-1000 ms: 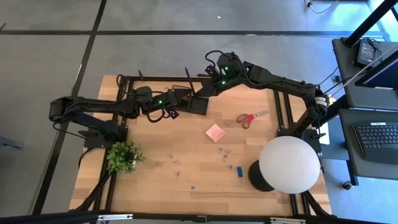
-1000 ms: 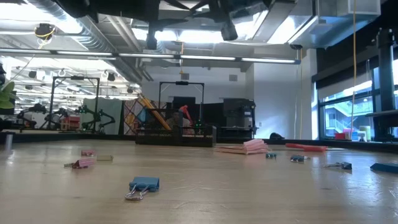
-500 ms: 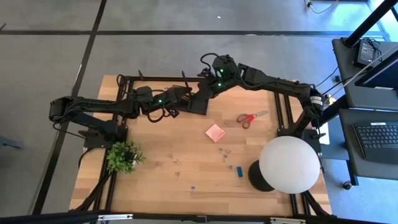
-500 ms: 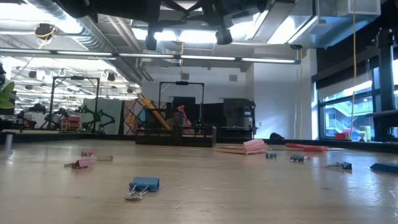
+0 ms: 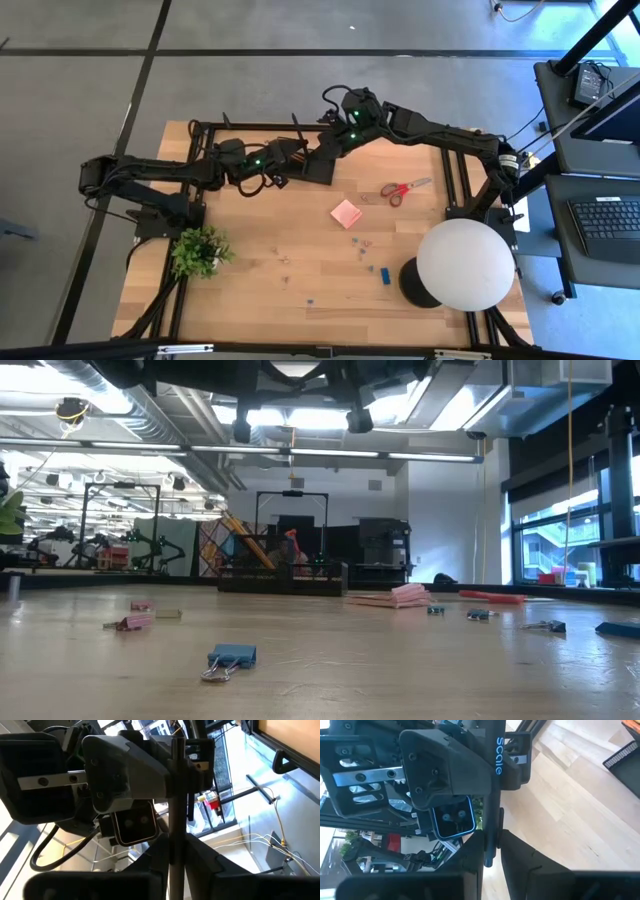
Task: Pick and place office supplies into organizer
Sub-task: Put the black pen into the black desk organizer
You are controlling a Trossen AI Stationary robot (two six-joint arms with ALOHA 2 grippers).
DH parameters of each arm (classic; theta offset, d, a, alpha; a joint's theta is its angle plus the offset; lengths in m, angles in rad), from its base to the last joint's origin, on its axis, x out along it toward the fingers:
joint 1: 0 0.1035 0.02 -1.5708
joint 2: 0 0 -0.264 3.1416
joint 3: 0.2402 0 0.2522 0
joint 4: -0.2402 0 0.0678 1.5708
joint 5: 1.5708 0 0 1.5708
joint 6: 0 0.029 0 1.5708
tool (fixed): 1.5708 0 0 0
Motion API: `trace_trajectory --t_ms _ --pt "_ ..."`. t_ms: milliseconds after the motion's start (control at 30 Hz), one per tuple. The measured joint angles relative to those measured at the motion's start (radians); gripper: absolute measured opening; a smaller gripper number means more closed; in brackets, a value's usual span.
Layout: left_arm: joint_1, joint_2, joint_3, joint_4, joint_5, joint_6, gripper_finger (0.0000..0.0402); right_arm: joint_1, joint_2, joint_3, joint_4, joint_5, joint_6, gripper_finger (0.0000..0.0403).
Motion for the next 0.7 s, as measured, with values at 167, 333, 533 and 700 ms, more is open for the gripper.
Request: trace_trajectory --t_ms 167,333,533,700 --pt "0.0 0.0 0.0 0.0 -0.002 -0.007 0.0033 0.0 0.0 0.0 0.0 0.0 -0.002 0.007" --pt "0.0 0.0 0.0 -0.008 -0.004 -0.004 0.0035 0.0 0.0 0.0 0.004 -0.002 -0.029 0.0118" --pt "0.0 0.0 0.0 -0.005 -0.035 -0.085 0.0037 -0.009 0.0 0.0 -0.031 -0.055 -0.116 0.0213" --pt "0.0 -0.01 0.0 0.017 -0.062 -0.347 0.0038 -0.041 -0.005 0.0 -0.072 -0.061 -0.271 0.0277"
